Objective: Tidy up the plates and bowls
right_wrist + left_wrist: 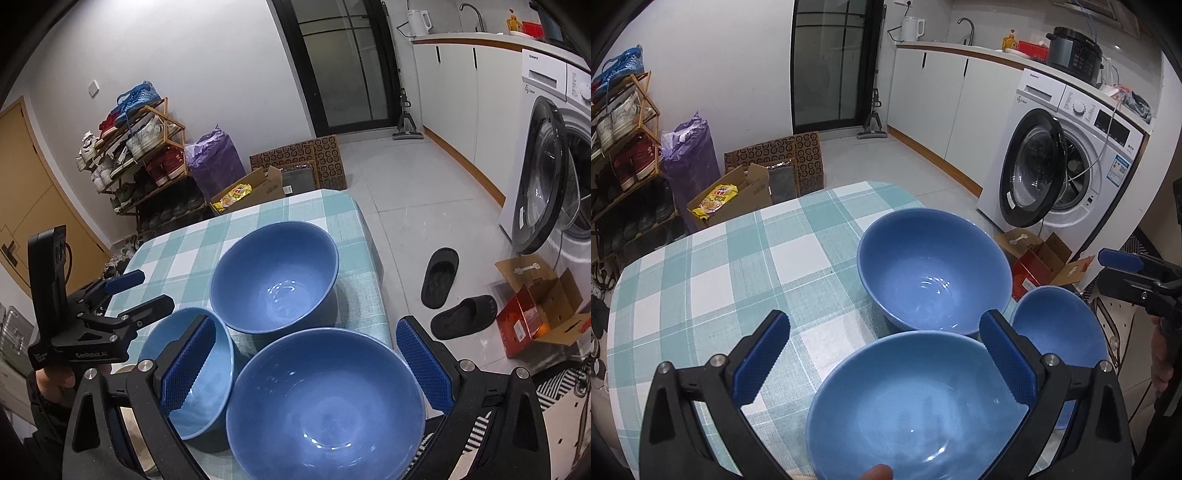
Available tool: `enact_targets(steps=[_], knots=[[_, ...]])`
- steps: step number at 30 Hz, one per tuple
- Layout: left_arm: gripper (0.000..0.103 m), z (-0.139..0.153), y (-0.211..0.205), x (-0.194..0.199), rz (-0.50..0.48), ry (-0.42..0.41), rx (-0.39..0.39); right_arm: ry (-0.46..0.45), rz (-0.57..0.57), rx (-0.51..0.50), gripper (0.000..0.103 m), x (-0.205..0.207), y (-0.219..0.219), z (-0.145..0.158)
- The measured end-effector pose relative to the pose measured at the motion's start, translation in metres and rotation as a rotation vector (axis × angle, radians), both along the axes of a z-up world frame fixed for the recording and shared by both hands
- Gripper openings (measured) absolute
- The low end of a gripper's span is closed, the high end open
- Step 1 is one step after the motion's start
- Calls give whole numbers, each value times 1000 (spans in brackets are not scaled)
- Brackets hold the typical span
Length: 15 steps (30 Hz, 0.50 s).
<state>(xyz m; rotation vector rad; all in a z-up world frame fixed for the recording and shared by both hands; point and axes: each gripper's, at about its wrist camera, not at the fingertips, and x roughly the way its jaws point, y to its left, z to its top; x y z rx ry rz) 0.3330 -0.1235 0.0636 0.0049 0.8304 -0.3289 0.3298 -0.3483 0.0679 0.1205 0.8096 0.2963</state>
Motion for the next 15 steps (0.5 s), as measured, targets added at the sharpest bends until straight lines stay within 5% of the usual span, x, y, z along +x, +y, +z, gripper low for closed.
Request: enact_targets(steps=[15], knots=[[103,-29,5,26,23,69,-4,69,-17,-6,100,46,7,-30]])
